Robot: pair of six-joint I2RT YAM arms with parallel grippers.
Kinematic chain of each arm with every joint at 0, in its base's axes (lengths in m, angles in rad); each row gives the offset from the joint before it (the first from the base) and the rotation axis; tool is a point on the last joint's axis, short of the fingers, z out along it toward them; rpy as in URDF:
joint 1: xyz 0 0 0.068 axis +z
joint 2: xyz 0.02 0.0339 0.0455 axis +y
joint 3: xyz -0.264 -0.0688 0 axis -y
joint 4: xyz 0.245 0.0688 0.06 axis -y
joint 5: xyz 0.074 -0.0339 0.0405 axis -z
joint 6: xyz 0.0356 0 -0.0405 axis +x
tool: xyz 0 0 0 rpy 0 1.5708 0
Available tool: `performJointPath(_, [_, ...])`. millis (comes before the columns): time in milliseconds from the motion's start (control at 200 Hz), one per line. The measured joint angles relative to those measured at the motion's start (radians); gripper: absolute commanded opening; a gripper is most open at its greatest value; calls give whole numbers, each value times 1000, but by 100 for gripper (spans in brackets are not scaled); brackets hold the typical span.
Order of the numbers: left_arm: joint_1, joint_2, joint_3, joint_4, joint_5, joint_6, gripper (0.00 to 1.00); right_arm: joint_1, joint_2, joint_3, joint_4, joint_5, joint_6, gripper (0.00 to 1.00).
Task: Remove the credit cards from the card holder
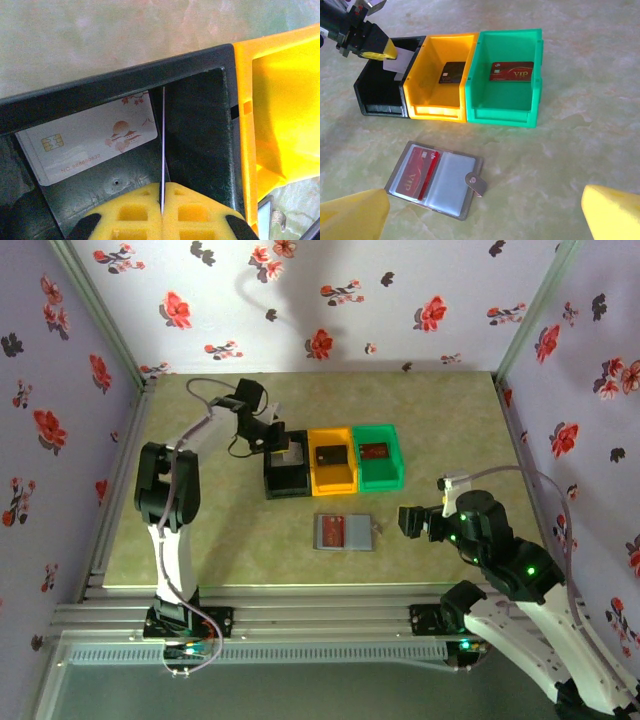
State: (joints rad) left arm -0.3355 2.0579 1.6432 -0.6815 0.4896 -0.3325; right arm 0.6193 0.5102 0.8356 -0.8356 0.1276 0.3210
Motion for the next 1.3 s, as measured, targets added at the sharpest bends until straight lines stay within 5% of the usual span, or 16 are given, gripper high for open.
performJointPath(1300, [-1,60,69,-63,-19,19,8,0,0,-3,0,0,-1,99])
